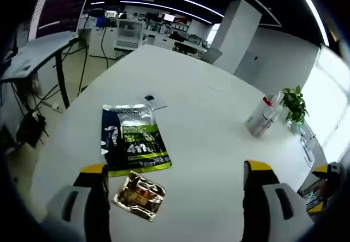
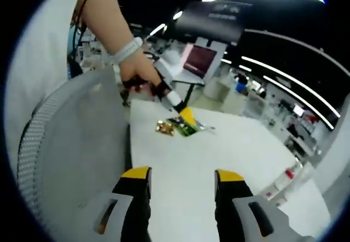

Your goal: Arrange the skincare products in the storage area until every visible bottle or jar stands upright without overlapping.

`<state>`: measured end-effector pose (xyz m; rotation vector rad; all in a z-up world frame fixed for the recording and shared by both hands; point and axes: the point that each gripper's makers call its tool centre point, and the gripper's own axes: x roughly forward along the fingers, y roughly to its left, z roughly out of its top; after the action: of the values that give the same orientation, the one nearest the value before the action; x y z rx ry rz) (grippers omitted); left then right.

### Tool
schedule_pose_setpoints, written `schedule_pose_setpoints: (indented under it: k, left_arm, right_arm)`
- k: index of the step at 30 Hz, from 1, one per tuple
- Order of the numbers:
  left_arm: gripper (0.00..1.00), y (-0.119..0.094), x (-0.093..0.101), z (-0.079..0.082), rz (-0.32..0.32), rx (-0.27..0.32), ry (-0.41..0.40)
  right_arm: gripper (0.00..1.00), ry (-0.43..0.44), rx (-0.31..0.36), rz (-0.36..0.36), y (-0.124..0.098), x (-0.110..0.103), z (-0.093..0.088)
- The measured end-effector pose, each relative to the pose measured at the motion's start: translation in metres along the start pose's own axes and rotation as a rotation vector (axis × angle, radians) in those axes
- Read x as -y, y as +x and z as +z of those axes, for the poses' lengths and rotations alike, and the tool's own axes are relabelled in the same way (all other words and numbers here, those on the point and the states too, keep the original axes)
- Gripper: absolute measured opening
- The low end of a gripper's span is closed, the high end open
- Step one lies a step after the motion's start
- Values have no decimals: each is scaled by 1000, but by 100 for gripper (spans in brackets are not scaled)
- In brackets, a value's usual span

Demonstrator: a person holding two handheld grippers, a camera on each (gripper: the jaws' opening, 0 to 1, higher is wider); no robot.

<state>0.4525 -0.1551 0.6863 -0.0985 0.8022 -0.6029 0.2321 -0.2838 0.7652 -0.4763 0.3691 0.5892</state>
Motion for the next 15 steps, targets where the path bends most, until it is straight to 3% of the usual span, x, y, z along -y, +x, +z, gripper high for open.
schedule_pose_setpoints:
  k: [3,4,6,8,14,15]
  left_arm:
    - [99,13,-5,7,20,-26,56]
    - [99,16,-13,6,58,-70,78]
    - [99,21,-25,14,114,-80,108]
    - [99,28,-32,23,140,-70,73]
    - [99,48,-50,28,181,-92,-1]
    - [99,47,-44,27,186,-98,-3]
  right_arm:
    - [40,-44,7,21,0,-6,2]
    - [39,-62,9,30,0,-9,4]
    - [40,-63,6,28,1,-9,3]
    - [41,-48,-13,24,2,-6,-1]
    - [40,-42,-44,-7,1,1,-7]
    - [40,-39,-50,-13,1,2,-8]
